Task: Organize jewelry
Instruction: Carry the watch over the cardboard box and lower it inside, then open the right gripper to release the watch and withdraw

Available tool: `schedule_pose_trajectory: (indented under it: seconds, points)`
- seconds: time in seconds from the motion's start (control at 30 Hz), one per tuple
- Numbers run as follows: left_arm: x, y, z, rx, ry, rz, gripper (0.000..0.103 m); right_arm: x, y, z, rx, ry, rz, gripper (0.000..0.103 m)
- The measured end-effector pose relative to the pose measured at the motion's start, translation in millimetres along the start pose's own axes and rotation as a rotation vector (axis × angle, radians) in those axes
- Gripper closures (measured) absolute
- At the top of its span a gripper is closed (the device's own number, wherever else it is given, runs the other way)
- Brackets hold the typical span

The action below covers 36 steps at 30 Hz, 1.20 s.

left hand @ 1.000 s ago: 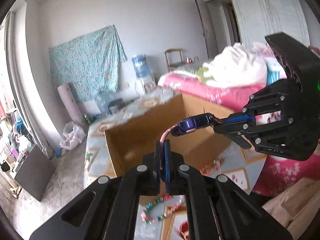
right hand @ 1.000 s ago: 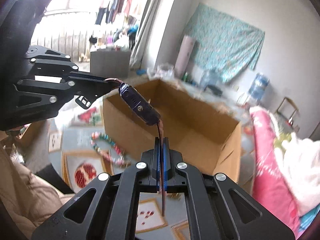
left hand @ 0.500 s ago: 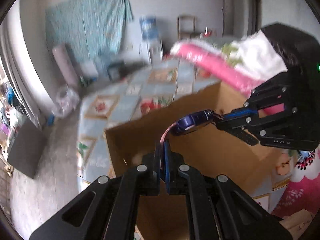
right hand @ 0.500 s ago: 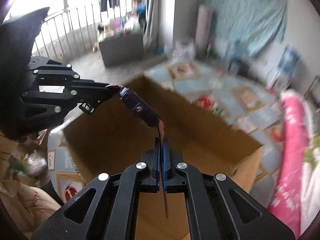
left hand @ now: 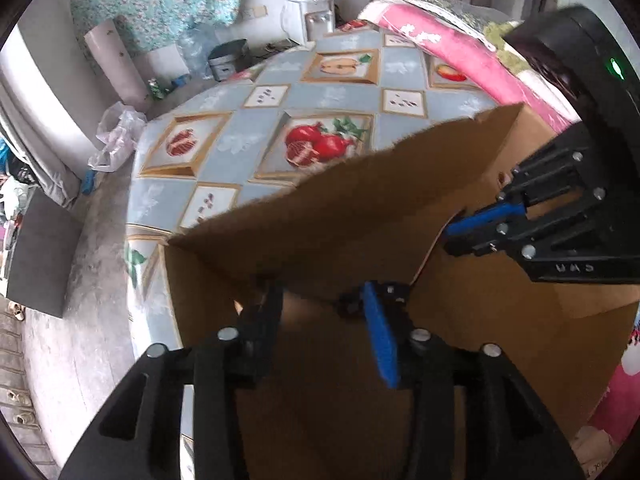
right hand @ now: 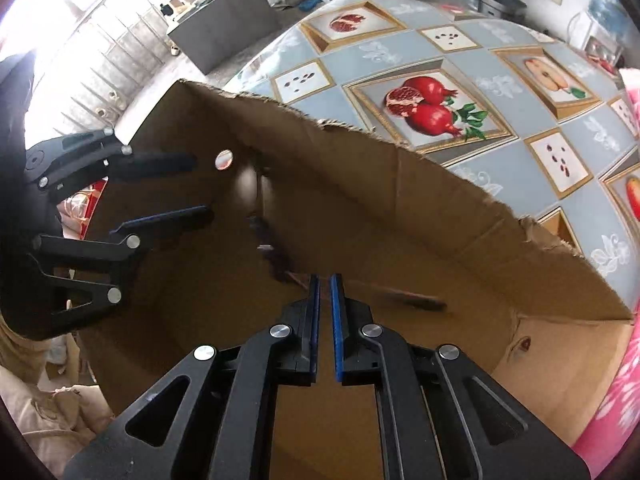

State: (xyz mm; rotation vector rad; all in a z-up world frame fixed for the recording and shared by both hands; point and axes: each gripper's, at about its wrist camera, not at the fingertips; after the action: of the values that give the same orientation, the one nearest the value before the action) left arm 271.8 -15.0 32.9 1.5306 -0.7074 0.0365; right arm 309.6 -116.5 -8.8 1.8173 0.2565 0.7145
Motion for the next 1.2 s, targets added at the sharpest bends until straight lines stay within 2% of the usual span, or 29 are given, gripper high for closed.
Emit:
schedule_pose_trajectory:
  seconds: [0.17,0.23,0.37,0.47,0.57,0.67,0.8,0.9,1.07,1.13,1.2]
  points:
    - [0.0,14.0,-11.7,0.004,0.048,0.048,0.059,-11.8,14.7,2.6,-0.024,-0.022,0.052,0.089]
    - [-2.2,22.2,-15.5,0.002,0.064,0.077,0.056,-11.5,21.4,10.6,-0.034,-0.037,0.083,0.082]
    - [-6.8,38.1,-24.4,0.032,0.103,0.130,0.056,-15.3,29.8,6.8,-0.013,-0.045,0.107,0.082]
    - [-18.0,56.5,-34.2,0.043,0.160,0.184,0.056,-11.3,25.2,-6.3,0.036,-0.014,0.094,0.082]
    - [-40.1,75.8,-44.8,0.034,0.241,0.237,0.056,-2.1,5.5,-28.0,0.074,0.041,0.044,0.088]
    - [-65.0,87.0,-51.1,0.018,0.303,0.265,0.056,7.3,-22.3,-45.4,0.044,0.089,-0.026,0.094]
    - [-97.0,91.6,-57.1,-0.001,0.369,0.266,0.056,18.7,-47.3,-51.2,-0.094,0.125,-0.046,0.097]
    - [-117.2,89.3,-59.7,-0.019,0.402,0.249,0.056,21.2,-55.9,-47.5,-0.132,0.120,-0.045,0.100]
    - [-141.4,82.4,-60.6,-0.041,0.428,0.221,0.055,21.5,-49.2,-43.1,-0.121,0.094,-0.025,0.101]
    - [-147.4,81.4,-60.0,-0.047,0.439,0.223,0.053,17.4,-41.0,-38.9,-0.099,0.065,-0.020,0.094]
    - [-153.3,84.6,-57.4,-0.061,0.441,0.237,0.048,15.7,-26.9,-29.6,-0.058,0.035,-0.001,0.094]
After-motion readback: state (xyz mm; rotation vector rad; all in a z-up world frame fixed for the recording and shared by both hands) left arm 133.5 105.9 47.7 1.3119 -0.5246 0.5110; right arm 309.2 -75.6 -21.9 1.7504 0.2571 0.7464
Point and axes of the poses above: each gripper's, at about its wrist camera, not at the fingertips, and y roughly against the way its jaws point, z to its right, x to its top, and after that the axes turned 3 degrees about -y, right-handed
